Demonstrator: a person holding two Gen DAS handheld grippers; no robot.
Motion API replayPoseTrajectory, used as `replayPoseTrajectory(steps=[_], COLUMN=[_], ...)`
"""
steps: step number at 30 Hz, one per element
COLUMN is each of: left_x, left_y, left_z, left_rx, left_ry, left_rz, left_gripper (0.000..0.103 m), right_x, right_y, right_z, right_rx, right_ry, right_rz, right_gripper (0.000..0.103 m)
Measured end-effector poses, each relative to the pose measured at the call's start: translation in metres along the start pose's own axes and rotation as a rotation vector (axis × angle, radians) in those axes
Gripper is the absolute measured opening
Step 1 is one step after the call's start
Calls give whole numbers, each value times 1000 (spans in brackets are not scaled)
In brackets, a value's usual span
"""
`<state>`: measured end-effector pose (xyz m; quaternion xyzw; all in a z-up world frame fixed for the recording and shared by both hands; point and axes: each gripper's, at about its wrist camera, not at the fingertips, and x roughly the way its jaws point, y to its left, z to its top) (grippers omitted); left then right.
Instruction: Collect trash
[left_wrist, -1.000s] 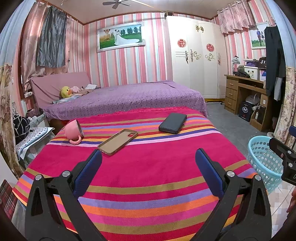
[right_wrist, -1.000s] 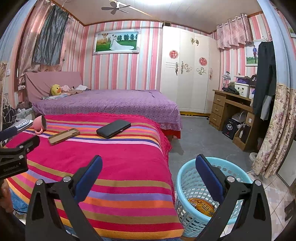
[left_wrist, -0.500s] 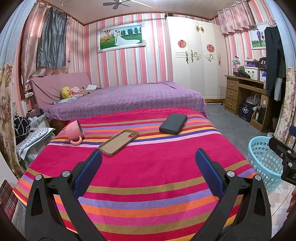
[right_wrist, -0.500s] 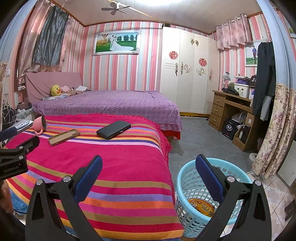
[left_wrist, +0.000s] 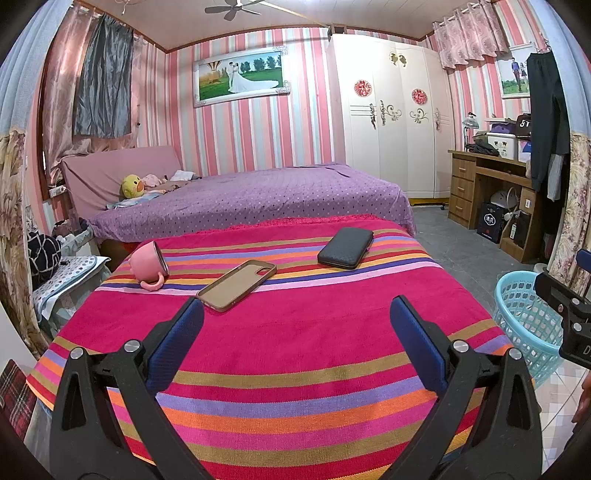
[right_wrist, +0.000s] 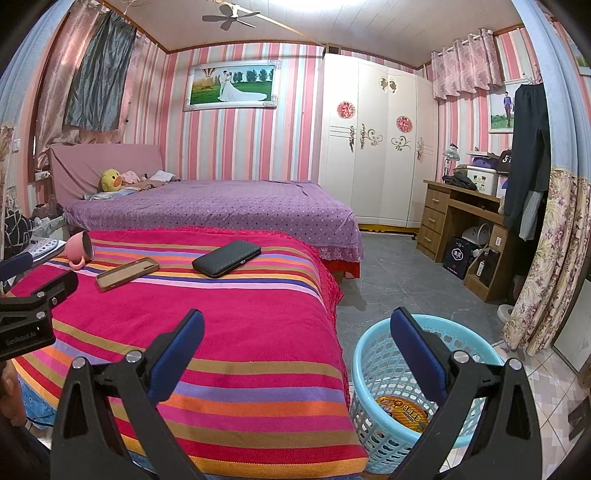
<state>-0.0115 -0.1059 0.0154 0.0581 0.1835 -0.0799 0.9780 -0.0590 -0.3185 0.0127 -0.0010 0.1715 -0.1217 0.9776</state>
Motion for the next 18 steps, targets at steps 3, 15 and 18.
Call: replayPoseTrajectory(steps=[3,15,18], left_x=[0,0,0], left_y=[0,0,0], left_z=[0,0,1], left_rx=[-1,0,-1], left_ry=[-1,-5,-5], left_rz=[1,2,0], left_gripper=[97,97,97], right_x=[0,-1,0], right_y=[0,-1,-2], right_z=[0,3,4], right_rx=[0,1,2], right_ry=[0,-5,-5], right_rz=[0,-5,-7], right_gripper=[98,98,98])
